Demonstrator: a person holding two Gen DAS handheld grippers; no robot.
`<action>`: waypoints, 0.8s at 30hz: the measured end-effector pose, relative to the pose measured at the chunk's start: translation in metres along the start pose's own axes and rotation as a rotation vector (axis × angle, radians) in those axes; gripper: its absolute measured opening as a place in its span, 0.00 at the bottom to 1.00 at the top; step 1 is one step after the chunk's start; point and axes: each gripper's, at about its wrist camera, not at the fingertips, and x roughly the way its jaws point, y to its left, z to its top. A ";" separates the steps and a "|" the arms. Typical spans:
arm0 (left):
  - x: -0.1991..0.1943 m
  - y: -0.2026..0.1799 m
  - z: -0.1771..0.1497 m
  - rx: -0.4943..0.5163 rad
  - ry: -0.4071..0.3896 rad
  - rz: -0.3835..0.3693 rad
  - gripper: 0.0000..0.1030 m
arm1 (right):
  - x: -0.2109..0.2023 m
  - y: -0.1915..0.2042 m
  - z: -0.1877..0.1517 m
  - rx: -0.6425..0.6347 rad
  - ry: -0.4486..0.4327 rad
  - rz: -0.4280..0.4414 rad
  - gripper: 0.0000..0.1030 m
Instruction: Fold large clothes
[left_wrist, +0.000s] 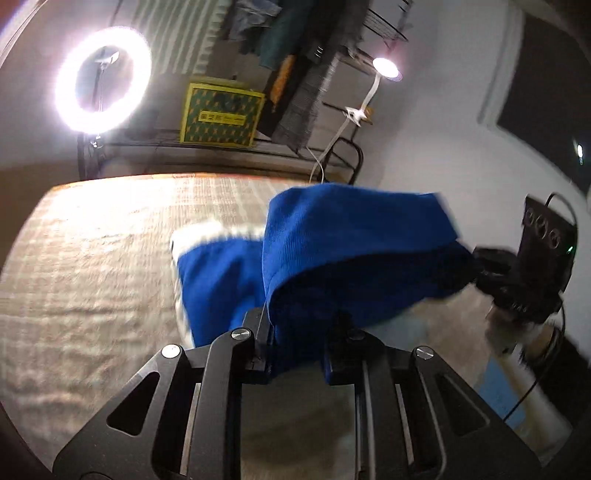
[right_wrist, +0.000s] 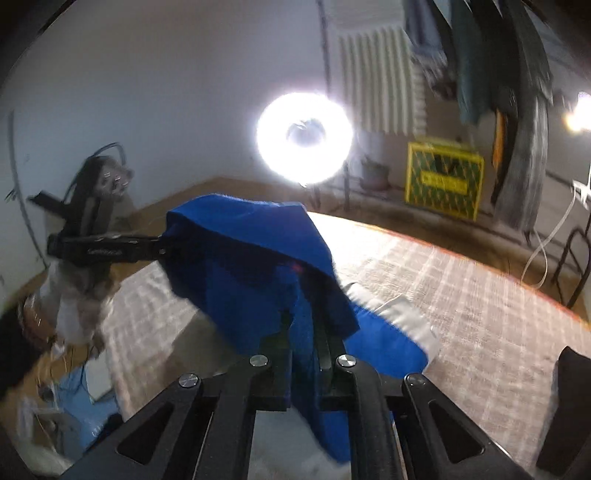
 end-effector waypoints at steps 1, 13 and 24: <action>-0.001 -0.003 -0.012 0.024 0.020 0.008 0.16 | -0.002 0.005 -0.008 -0.022 0.004 0.002 0.06; -0.040 0.017 -0.102 0.000 0.140 0.005 0.35 | -0.053 -0.015 -0.104 0.218 0.077 0.073 0.38; 0.032 0.130 -0.058 -0.568 0.072 -0.209 0.62 | 0.024 -0.118 -0.092 0.756 0.109 0.084 0.63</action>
